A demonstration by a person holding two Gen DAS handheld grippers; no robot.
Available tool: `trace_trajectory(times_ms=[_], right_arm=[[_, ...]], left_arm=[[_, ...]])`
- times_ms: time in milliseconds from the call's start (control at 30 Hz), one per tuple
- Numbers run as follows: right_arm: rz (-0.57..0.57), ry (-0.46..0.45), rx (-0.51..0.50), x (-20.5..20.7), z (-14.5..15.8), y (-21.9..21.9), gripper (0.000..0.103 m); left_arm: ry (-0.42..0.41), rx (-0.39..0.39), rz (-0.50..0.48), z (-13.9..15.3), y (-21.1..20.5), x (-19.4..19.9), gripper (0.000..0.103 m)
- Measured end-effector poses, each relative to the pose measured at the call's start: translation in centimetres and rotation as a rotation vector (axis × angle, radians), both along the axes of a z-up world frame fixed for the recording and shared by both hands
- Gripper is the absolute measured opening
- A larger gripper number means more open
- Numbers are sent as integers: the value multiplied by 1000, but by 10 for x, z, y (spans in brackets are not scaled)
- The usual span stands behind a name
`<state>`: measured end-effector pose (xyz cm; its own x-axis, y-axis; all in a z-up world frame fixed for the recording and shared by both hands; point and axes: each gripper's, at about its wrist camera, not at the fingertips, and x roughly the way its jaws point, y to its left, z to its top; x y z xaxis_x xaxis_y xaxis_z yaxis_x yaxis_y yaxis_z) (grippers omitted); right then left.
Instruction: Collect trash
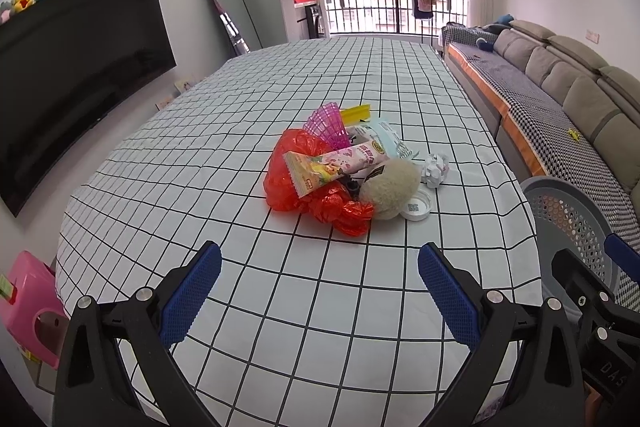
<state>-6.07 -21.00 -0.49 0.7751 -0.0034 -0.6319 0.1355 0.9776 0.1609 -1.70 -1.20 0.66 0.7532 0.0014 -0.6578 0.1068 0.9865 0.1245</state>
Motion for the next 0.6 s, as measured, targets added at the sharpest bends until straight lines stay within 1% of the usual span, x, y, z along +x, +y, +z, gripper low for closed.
trace_trajectory(times_ms=[600], right_arm=[[-15, -3, 7, -3, 0, -7, 89]], left_arm=[[2, 6, -30, -1, -10, -6, 97]])
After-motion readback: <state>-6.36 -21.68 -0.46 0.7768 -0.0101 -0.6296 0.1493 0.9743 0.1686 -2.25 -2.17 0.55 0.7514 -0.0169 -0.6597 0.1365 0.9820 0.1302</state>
